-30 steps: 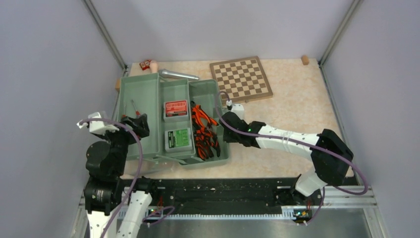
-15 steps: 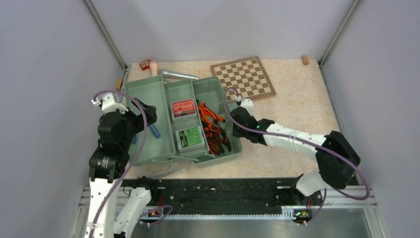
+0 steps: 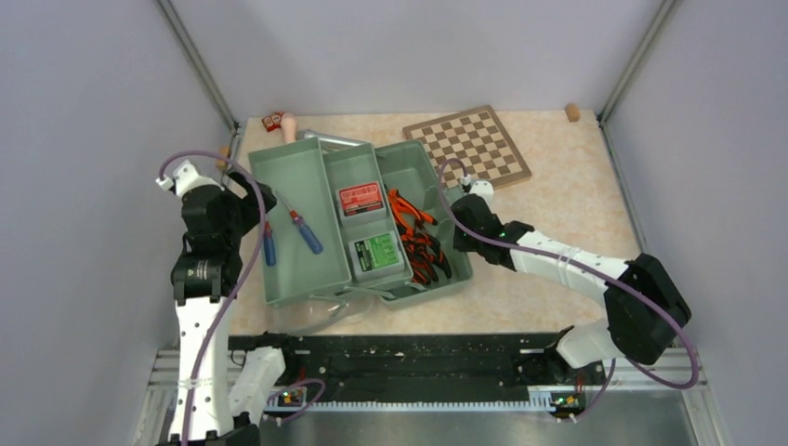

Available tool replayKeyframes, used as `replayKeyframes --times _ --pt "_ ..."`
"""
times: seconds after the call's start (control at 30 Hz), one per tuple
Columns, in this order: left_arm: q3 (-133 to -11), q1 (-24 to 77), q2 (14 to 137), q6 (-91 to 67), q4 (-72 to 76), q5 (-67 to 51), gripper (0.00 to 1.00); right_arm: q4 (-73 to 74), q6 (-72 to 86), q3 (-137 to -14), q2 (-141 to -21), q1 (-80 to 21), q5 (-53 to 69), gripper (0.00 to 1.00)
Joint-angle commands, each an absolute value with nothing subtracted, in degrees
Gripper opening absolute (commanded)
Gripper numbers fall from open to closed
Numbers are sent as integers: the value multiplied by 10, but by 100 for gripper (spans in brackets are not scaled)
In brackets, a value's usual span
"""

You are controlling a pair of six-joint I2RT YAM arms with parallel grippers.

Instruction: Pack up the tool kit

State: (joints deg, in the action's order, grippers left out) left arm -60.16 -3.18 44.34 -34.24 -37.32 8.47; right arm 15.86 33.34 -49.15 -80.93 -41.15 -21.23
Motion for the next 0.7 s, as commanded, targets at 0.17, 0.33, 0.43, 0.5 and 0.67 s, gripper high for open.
replayKeyframes --times 0.17,0.33,0.43,0.5,0.67 --pt "-552 -208 477 -381 -304 -58 92 189 340 -460 -740 -341 -366 0" --pt "-500 -250 504 -379 -281 -113 87 172 335 -449 -731 -339 -343 0" --pt "-472 -250 528 -367 -276 -146 85 165 333 -450 -733 -339 -333 0" --pt "-458 -250 541 -345 -283 -155 85 161 332 -451 -734 -339 -325 0" --pt "-439 -250 566 -307 -273 -144 83 140 329 -442 -738 -339 -309 0"
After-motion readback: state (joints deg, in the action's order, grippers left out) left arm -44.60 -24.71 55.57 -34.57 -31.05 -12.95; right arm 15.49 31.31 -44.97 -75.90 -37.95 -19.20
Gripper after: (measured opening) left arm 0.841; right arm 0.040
